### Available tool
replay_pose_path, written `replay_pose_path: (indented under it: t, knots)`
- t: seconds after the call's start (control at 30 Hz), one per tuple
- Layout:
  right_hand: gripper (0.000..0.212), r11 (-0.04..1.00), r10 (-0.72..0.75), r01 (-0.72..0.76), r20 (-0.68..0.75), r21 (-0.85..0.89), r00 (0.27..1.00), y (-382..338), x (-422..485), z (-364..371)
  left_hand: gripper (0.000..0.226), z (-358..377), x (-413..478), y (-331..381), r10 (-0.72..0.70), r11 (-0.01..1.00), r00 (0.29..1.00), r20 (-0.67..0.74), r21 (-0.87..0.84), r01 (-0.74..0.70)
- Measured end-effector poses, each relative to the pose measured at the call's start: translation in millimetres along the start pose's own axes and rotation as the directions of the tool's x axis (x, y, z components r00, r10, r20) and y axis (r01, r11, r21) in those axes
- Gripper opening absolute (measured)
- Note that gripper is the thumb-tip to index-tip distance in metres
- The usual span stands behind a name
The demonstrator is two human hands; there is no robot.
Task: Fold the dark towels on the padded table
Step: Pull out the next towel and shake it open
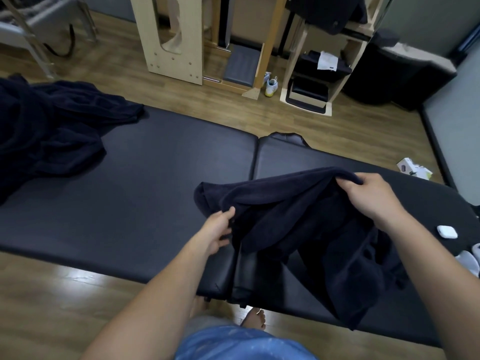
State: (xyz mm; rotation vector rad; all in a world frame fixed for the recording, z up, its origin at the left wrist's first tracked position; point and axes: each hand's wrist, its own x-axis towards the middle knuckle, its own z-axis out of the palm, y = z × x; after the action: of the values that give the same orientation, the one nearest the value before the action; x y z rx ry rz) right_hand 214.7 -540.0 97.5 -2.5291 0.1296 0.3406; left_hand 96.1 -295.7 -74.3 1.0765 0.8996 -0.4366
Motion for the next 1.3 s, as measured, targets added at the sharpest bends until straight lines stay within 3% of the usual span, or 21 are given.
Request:
replay_pose_path:
  t: [0.07, 0.17, 0.27, 0.37, 0.47, 0.57, 0.6, 0.67, 0.73, 0.77, 0.83, 0.93, 1.03, 1.1, 1.17, 1.23, 1.3]
  knots:
    - [0.038, 0.988, 0.009, -0.018, -0.060, -0.153, 0.998, 1, 4, 0, 0.049, 14, 2, -13, -0.122, 0.992, 0.992, 0.013, 0.016, 0.122]
    - [0.057, 0.838, -0.095, -0.001, -0.147, -0.546, 0.985, 1, 0, 7, 0.041, 34, 7, -23, -0.123, 0.963, 0.987, 0.103, -0.229, 0.144]
    - [0.043, 0.676, -0.398, 0.271, -0.030, -0.685, 0.917, 2, -17, 42, 0.023, 40, 8, -16, -0.025, 0.965, 1.000, -0.017, -0.262, 0.020]
    - [0.041, 0.653, -0.511, 0.594, 0.305, -0.470, 0.803, 3, -33, 84, 0.016, 38, -5, 8, 0.103, 0.958, 0.993, 0.054, -0.273, -0.085]
    - [0.057, 0.811, -0.478, 0.569, 0.407, -0.135, 0.778, -1, -39, 105, 0.018, 32, -35, 34, 0.281, 0.946, 0.932, 0.227, -0.228, -0.230]
    - [0.040, 0.805, -0.403, 0.537, 0.432, -0.251, 0.807, -5, -37, 104, 0.013, 19, -51, 45, 0.344, 0.915, 0.906, 0.247, -0.304, -0.265]
    - [0.028, 0.798, -0.411, 0.527, 0.375, -0.293, 0.831, -4, -36, 103, 0.011, 16, -52, 46, 0.333, 0.910, 0.913, 0.234, -0.333, -0.246]
    - [0.014, 0.833, -0.494, 0.499, 0.085, -0.240, 0.865, -1, -36, 98, 0.018, 15, -49, 42, 0.285, 0.937, 0.939, 0.191, -0.264, -0.230]
    - [0.020, 0.886, -0.460, 0.457, -0.242, -0.072, 0.854, 0, -40, 93, 0.029, 19, -50, 34, 0.252, 0.965, 0.947, 0.202, -0.126, -0.230]
    - [0.022, 0.896, -0.424, 0.444, -0.326, -0.013, 0.845, 0, -42, 93, 0.032, 23, -52, 30, 0.255, 0.965, 0.938, 0.237, -0.121, -0.232]
    - [0.015, 0.885, -0.461, 0.454, -0.343, -0.105, 0.819, 5, -45, 99, 0.034, 35, -58, 27, 0.265, 0.948, 0.913, 0.310, -0.258, -0.188]
    - [0.031, 0.734, -0.664, 0.602, -0.149, -0.313, 0.732, 21, -52, 113, 0.028, 53, -66, 34, 0.288, 0.875, 0.913, 0.288, -0.467, -0.128]
    - [0.041, 0.655, -0.743, 0.707, -0.056, -0.266, 0.667, 36, -63, 118, 0.024, 54, -62, 41, 0.326, 0.864, 0.925, 0.196, -0.458, -0.207]
    - [0.045, 0.731, -0.681, 0.681, -0.088, -0.042, 0.727, 34, -73, 114, 0.024, 54, -64, 45, 0.354, 0.874, 0.918, 0.180, -0.412, -0.256]
    - [0.029, 0.803, -0.543, 0.553, -0.111, 0.221, 0.833, 25, -75, 109, 0.026, 58, -68, 48, 0.373, 0.883, 0.906, 0.198, -0.378, -0.280]
    - [0.011, 0.833, -0.439, 0.433, -0.066, 0.343, 0.896, 17, -73, 106, 0.028, 65, -74, 49, 0.390, 0.885, 0.894, 0.221, -0.358, -0.298]
    - [0.021, 0.855, -0.384, 0.351, 0.012, 0.381, 0.923, 15, -75, 106, 0.029, 70, -78, 51, 0.401, 0.880, 0.892, 0.209, -0.357, -0.313]
